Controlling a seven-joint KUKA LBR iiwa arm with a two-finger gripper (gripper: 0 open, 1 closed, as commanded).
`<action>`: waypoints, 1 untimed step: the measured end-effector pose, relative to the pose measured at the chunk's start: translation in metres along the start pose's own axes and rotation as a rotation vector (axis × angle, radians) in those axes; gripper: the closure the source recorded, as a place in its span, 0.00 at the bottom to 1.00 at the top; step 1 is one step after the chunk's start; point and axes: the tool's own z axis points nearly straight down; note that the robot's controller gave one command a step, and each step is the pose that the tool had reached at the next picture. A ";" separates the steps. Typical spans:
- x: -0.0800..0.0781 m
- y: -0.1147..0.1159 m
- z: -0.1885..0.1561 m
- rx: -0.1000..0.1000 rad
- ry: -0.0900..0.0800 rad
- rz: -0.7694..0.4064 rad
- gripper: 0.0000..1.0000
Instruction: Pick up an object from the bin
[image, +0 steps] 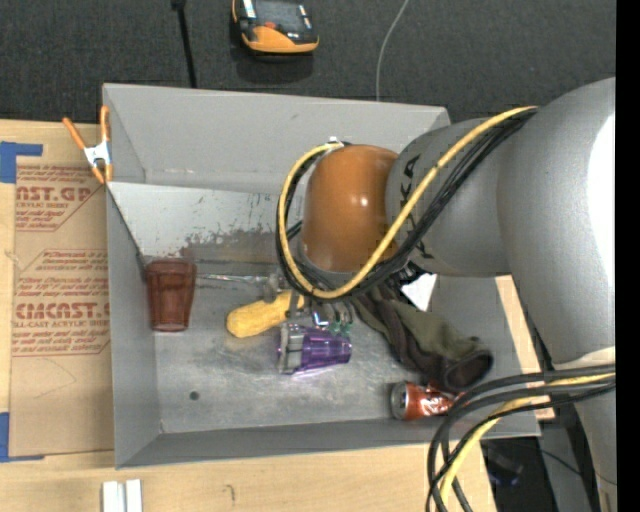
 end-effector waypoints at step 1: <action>-0.003 0.012 0.037 -0.001 0.003 0.122 1.00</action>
Offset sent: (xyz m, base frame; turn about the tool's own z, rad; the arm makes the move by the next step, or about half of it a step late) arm 0.0000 0.0000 0.0000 0.0000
